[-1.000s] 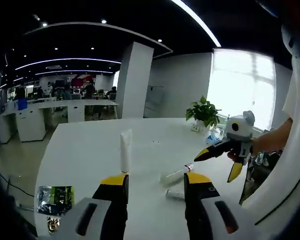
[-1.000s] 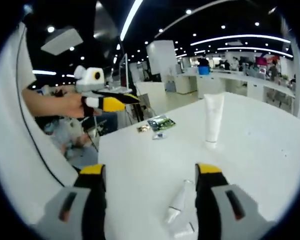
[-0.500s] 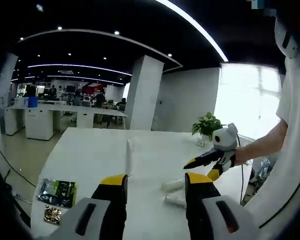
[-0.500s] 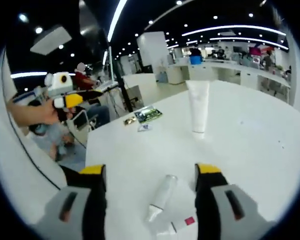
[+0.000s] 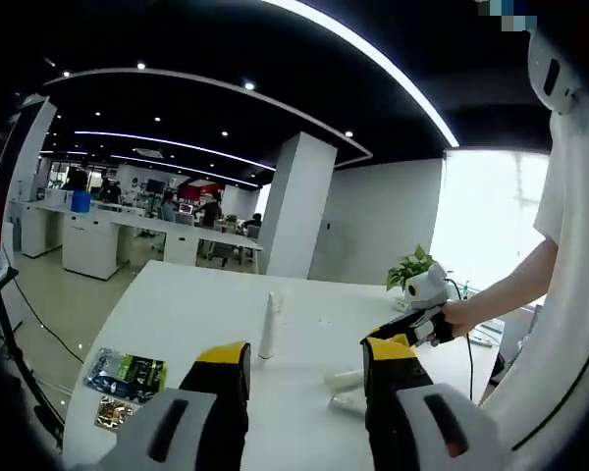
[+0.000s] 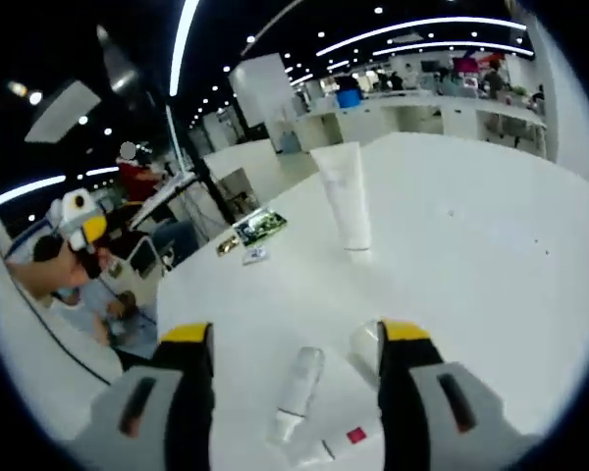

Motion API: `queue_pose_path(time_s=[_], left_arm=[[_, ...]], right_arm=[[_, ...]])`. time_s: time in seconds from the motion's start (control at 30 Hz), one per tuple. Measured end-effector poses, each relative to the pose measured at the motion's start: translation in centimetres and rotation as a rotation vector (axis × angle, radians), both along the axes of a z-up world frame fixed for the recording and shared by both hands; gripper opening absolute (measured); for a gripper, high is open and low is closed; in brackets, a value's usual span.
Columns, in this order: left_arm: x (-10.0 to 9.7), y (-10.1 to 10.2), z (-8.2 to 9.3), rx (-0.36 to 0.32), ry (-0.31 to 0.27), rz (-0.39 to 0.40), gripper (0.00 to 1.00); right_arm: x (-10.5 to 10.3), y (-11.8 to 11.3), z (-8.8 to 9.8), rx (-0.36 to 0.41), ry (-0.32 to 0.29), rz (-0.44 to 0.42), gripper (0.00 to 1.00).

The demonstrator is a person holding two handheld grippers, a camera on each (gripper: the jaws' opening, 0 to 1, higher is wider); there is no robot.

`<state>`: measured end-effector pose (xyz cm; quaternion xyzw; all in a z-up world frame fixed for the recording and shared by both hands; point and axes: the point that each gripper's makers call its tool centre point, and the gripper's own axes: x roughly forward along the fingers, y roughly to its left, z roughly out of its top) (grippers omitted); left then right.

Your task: Arrange the skincare products in the storage area until every visible bottle or jar stands upright without overlapping.

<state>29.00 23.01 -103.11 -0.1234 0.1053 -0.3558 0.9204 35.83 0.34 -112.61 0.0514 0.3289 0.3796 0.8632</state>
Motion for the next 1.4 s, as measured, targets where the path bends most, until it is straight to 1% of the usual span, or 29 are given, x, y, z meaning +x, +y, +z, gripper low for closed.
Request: queue_pose_path(time_s=[0.13,0.2,0.27,0.37,0.43,0.5,0.63,0.7,0.73,0.83,0.9,1.0,1.1,1.17,1.2,1.23,1.3,1.33,1.37,1.4], left_arm=[[0.2,0.8,0.1,-0.020,0.004,0.009,0.47],[0.3,1.4,0.3,-0.039,-0.004,0.017,0.47],[0.4,1.8,0.2,-0.055,-0.006,0.018,0.48],[0.5,2.3,-0.1,-0.075,-0.006,0.013,0.48],[0.5,2.6,-0.3,-0.111,-0.003,0.009,0.49],[0.6,2.8,-0.5,-0.131,-0.005,0.009,0.49],[0.7,3.1,-1.0,-0.182,-0.005,0.014,0.50],[0.9,3.4,-1.4,-0.206,0.010,0.025,0.50],[0.9,3.6,-1.5,-0.218,0.018,0.030,0.51],[0.8,4.0,-1.3,-0.248,0.013,0.041,0.51],[0.7,4.2,-1.5,-0.302,0.028,0.041,0.51],[1.0,4.7,-1.8,-0.380,0.050,0.067,0.51],[1.5,5.4,-2.2,-0.450,0.068,0.109,0.52],[1.7,5.6,-2.6,-0.469,0.080,0.127,0.52],[1.9,5.8,-2.8,-0.512,0.105,0.150,0.52],[2.0,6.0,-3.1,-0.535,0.118,0.165,0.52],[2.4,6.2,-3.2,-0.615,0.139,0.189,0.52],[2.6,6.4,-3.5,-0.637,0.149,0.212,0.52],[2.7,6.5,-3.6,-0.642,0.150,0.218,0.52],[2.9,6.5,-3.7,-0.660,0.151,0.230,0.52]], right_arm=[[0.5,-0.2,-0.7,-0.054,0.024,-0.011,0.65],[0.5,-0.3,-1.3,-0.110,0.035,0.009,0.65],[0.5,-0.3,-1.7,-0.143,0.046,0.025,0.64],[0.9,-0.1,-2.1,-0.170,0.062,0.026,0.64],[1.4,0.0,-2.4,-0.155,0.082,-0.003,0.64],[1.7,0.1,-2.7,-0.153,0.099,-0.027,0.63],[2.7,0.1,-2.8,-0.168,0.078,-0.051,0.63],[2.8,0.0,-2.9,-0.177,0.082,-0.060,0.63],[2.8,-0.1,-2.9,-0.189,0.077,-0.062,0.63],[2.8,-0.8,-3.6,-0.255,0.071,-0.046,0.63],[2.9,-1.3,-4.1,-0.282,0.077,-0.045,0.63],[2.8,-1.7,-4.3,-0.318,0.080,-0.045,0.64],[2.9,-1.6,-4.4,-0.325,0.079,-0.040,0.64],[3.0,-1.7,-4.4,-0.326,0.085,-0.039,0.64],[3.1,-1.9,-4.5,-0.343,0.086,-0.035,0.64],[3.1,-2.1,-4.5,-0.354,0.084,-0.034,0.64],[3.3,-2.3,-4.6,-0.356,0.088,-0.040,0.64],[3.3,-2.6,-4.6,-0.358,0.091,-0.045,0.65],[3.4,-2.7,-4.7,-0.358,0.092,-0.050,0.65],[3.4,-3.0,-4.8,-0.357,0.097,-0.054,0.65]])
